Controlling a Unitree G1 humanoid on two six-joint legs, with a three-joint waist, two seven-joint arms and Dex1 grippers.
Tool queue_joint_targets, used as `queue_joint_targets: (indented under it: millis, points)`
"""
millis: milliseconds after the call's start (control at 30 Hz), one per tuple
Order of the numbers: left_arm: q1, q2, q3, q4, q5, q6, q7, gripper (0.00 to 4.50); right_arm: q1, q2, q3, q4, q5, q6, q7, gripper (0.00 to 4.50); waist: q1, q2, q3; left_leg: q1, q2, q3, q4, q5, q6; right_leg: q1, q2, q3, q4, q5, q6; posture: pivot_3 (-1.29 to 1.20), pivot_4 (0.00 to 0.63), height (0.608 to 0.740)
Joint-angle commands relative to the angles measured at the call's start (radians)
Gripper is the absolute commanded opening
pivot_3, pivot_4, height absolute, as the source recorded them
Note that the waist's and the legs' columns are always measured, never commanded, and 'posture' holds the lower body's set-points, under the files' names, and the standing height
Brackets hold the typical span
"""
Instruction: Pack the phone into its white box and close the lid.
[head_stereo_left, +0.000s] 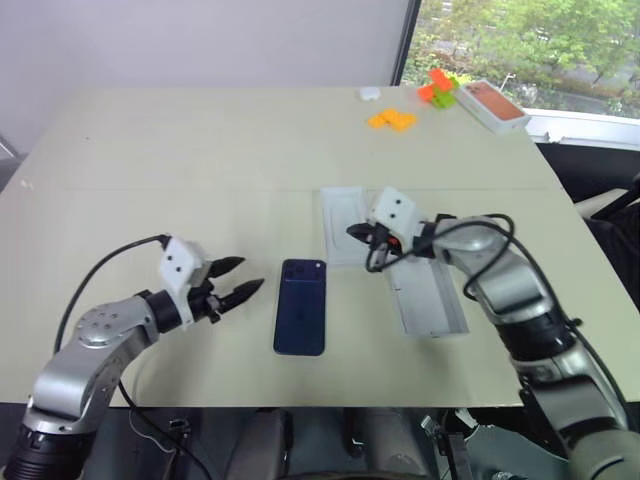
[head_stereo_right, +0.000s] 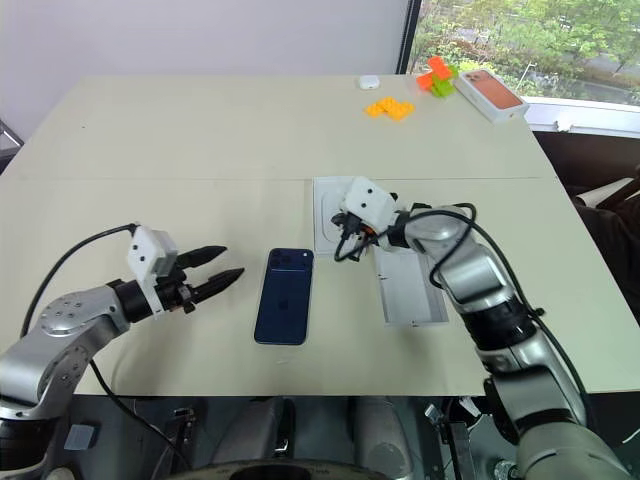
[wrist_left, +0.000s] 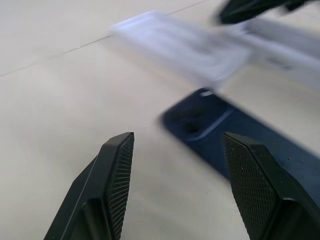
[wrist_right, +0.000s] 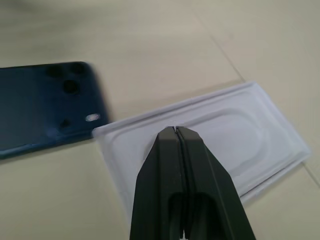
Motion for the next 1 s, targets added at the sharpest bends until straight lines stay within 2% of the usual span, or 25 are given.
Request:
queue_joint_targets:
  millis: [33, 233, 333, 433, 800, 900, 1000]
  points:
    - [0.001, -0.006, 0.030, 0.004, 0.017, -0.038, -0.012, 2.94, 0.036, -0.028, -0.027, -0.107, 0.028, 0.000, 0.021, 0.03, -0.003, 0.000, 0.000, 0.000, 0.000, 0.001, 0.000, 0.000, 0.000, 0.000, 0.000, 0.000, 0.000, 0.000, 0.000, 0.00, 0.150, 0.740]
    - [-0.002, -0.009, 0.030, 0.024, 0.027, -0.050, -0.030, 2.94, 0.069, -0.080, -0.029, -0.140, 0.060, 0.016, 0.080, 0.03, -0.001, 0.000, 0.000, 0.002, 0.001, 0.002, 0.002, 0.000, 0.000, 0.001, 0.001, 0.000, 0.001, 0.000, 0.000, 0.00, 0.150, 0.740]
    - [0.001, -0.007, 0.024, 0.024, 0.030, -0.056, -0.048, 2.94, 0.064, -0.103, -0.025, -0.128, 0.055, 0.012, 0.095, 0.87, -0.001, 0.000, 0.000, 0.002, 0.001, 0.002, 0.002, 0.000, 0.000, 0.001, 0.001, 0.000, 0.001, 0.000, 0.000, 0.00, 0.150, 0.740]
    - [0.008, -0.012, 0.021, 0.020, 0.035, -0.059, -0.057, 2.94, 0.078, -0.146, 0.004, -0.112, 0.000, -0.075, 0.114, 2.36, -0.001, 0.000, 0.000, 0.002, 0.001, 0.002, 0.002, 0.000, 0.000, 0.001, 0.001, 0.000, 0.001, 0.000, 0.000, 0.00, 0.150, 0.740]
    - [0.051, -0.016, 0.060, 0.033, 0.036, -0.047, -0.051, 2.94, 0.134, -0.105, 0.044, -0.194, 0.013, -0.055, 0.099, 2.36, -0.001, 0.000, 0.000, 0.003, 0.002, 0.002, 0.002, 0.000, 0.000, 0.001, 0.001, 0.000, 0.002, 0.000, 0.000, 0.00, 0.150, 0.740]
    - [0.051, -0.026, 0.079, 0.037, 0.011, 0.008, -0.025, 2.94, 0.141, -0.091, 0.038, -0.198, 0.024, -0.019, 0.086, 1.54, 0.000, 0.000, 0.000, 0.004, 0.002, 0.002, 0.002, 0.000, 0.000, 0.002, 0.001, 0.000, 0.002, 0.000, 0.000, 0.00, 0.150, 0.740]
    - [0.025, -0.047, 0.131, 0.058, -0.092, 0.191, 0.049, 2.94, 0.128, -0.055, 0.052, -0.180, 0.001, 0.009, 0.043, 0.03, -0.001, 0.000, 0.000, 0.007, 0.002, 0.002, 0.002, 0.000, 0.000, 0.005, 0.001, 0.000, 0.002, 0.000, 0.000, 0.00, 0.150, 0.740]
